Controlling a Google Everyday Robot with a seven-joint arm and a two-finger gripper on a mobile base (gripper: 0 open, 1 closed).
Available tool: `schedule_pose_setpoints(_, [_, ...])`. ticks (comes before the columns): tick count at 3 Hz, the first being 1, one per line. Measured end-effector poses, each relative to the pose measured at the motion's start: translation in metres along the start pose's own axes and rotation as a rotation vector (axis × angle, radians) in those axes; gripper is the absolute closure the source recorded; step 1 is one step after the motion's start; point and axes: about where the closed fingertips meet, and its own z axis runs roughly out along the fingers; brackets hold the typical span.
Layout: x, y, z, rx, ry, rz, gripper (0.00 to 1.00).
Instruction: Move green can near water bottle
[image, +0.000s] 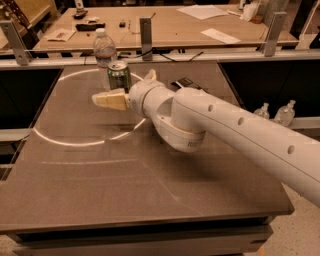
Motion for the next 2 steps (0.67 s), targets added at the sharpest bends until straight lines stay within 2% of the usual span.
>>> schedule_pose_setpoints(1, [-0.0086, 0.0057, -0.0182, -0.058, 0.003, 0.039, 0.0])
schedule_pose_setpoints(2, [-0.0114, 0.0042, -0.0214, -0.07, -0.001, 0.039, 0.0])
